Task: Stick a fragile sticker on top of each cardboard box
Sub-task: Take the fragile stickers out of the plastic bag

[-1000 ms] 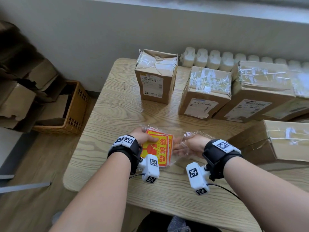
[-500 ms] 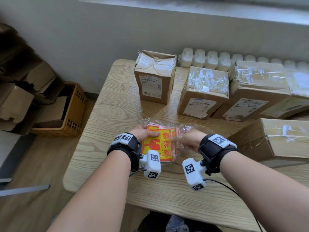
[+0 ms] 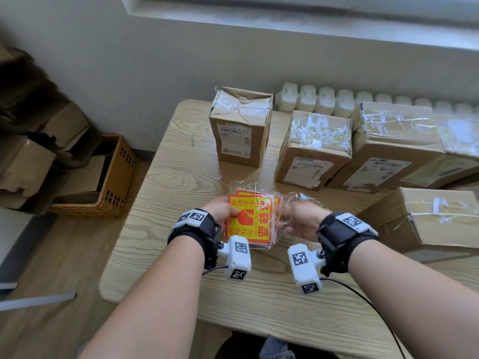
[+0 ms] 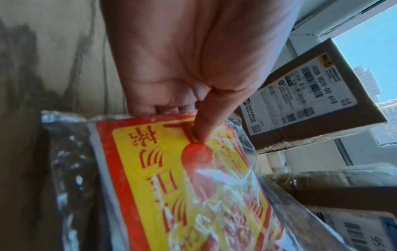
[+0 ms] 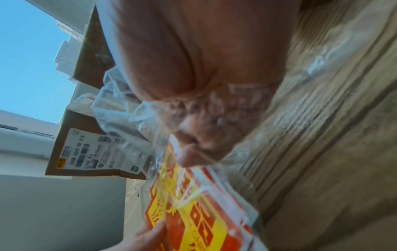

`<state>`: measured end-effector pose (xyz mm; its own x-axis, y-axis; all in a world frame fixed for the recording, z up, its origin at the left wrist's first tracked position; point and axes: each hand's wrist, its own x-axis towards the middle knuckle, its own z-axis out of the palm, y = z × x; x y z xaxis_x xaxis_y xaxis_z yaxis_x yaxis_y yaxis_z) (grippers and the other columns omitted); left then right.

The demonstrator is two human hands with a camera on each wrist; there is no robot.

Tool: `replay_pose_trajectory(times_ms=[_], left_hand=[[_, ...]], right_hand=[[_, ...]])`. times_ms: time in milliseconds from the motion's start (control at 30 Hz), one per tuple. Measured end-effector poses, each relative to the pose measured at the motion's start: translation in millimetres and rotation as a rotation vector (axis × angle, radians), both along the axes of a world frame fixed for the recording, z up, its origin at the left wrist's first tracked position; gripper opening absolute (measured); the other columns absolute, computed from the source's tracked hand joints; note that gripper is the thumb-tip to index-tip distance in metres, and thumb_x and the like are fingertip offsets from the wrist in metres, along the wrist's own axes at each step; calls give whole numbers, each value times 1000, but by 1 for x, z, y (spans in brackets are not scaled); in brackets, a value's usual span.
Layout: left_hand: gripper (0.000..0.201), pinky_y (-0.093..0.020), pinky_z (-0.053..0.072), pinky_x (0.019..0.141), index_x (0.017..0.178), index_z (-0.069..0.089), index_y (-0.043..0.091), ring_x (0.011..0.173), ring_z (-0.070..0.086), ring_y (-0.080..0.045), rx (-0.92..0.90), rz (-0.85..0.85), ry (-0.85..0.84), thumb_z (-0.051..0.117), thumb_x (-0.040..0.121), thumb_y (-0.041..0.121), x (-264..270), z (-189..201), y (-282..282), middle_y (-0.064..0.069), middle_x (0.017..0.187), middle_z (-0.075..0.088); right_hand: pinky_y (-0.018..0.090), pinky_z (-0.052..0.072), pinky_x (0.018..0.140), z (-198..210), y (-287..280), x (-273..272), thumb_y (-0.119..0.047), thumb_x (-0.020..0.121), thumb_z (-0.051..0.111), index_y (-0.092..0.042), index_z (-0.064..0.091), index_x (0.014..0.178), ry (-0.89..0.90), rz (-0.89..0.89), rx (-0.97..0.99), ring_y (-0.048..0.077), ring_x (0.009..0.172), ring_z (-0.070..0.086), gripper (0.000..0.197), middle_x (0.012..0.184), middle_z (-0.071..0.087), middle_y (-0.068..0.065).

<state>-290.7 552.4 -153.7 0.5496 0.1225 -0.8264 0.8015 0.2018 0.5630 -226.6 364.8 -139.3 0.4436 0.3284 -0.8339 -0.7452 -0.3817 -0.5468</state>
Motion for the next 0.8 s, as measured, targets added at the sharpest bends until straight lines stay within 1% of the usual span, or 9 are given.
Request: replay_pose_trajectory(times_ms=[67, 200, 333, 400, 467, 567, 667, 733, 800], left_hand=[[37, -57, 46, 93, 132, 46, 3, 105, 58, -34, -4, -2, -10, 36, 97, -7, 1, -1, 1, -20, 110, 62], [39, -57, 44, 94, 131, 47, 6, 105, 57, -33, -34, -5, -32, 33, 97, -9, 2, 1, 3, -14, 97, 63], [39, -59, 43, 99, 131, 48, 5, 112, 57, -37, 1, -60, -30, 36, 96, -8, 4, 8, 1, -19, 110, 63], [37, -60, 41, 101, 129, 48, 3, 117, 55, -38, 26, -70, -39, 38, 96, -9, 7, 9, -3, -22, 118, 59], [33, -59, 41, 101, 121, 52, 3, 112, 56, -35, 30, -75, -51, 41, 94, -11, 9, 8, -8, -22, 117, 58], [24, -56, 44, 100, 106, 55, 7, 109, 58, -35, 62, -114, -48, 46, 92, -11, 12, 9, -12, -22, 118, 61], [25, -55, 46, 98, 112, 57, 5, 111, 61, -35, 92, -112, -63, 56, 90, -5, 13, 9, -13, -18, 119, 64], [37, -54, 47, 98, 121, 55, 2, 111, 62, -34, 114, -80, -75, 65, 85, 2, 13, 6, -13, -16, 119, 65], [52, -46, 50, 95, 126, 49, 4, 108, 62, -31, 184, 23, -116, 73, 81, 8, 13, 3, -12, -10, 117, 63]], right_hand=[[16, 48, 38, 1, 1, 1, -11, 102, 38, -3, 58, 102, 20, -26, 60, 9, 44, 60, 22, 80, 63, 9], [17, 55, 46, 5, -1, 1, -2, 99, 41, 5, 57, 111, 42, -37, 55, 14, 52, 65, 21, 77, 68, 15], [18, 55, 47, 10, -4, 1, 6, 90, 55, 7, 56, 112, 27, -24, 116, 13, 53, 65, 23, 79, 67, 16], [15, 50, 42, 12, -3, 1, 2, 85, 64, 3, 60, 103, -28, 22, 81, 9, 48, 62, 19, 85, 67, 15], [13, 45, 39, 14, -2, 1, -3, 81, 71, -5, 64, 90, -135, 111, -57, 5, 44, 61, 11, 84, 68, 11], [15, 46, 42, 15, -3, -2, -9, 78, 76, -11, 65, 81, -237, 112, -168, 4, 48, 63, 11, 78, 69, 6], [16, 38, 37, 11, -5, -2, -23, 75, 79, -13, 67, 89, -238, 114, -191, 5, 44, 54, 21, 84, 71, 7], [18, 35, 41, 11, -5, -3, -36, 67, 83, -15, 68, 97, -234, 130, -192, 8, 52, 48, 40, 94, 72, 10], [17, 34, 38, 12, -5, -3, -39, 65, 82, -13, 68, 95, -201, 102, -147, 8, 51, 44, 41, 91, 70, 11]])
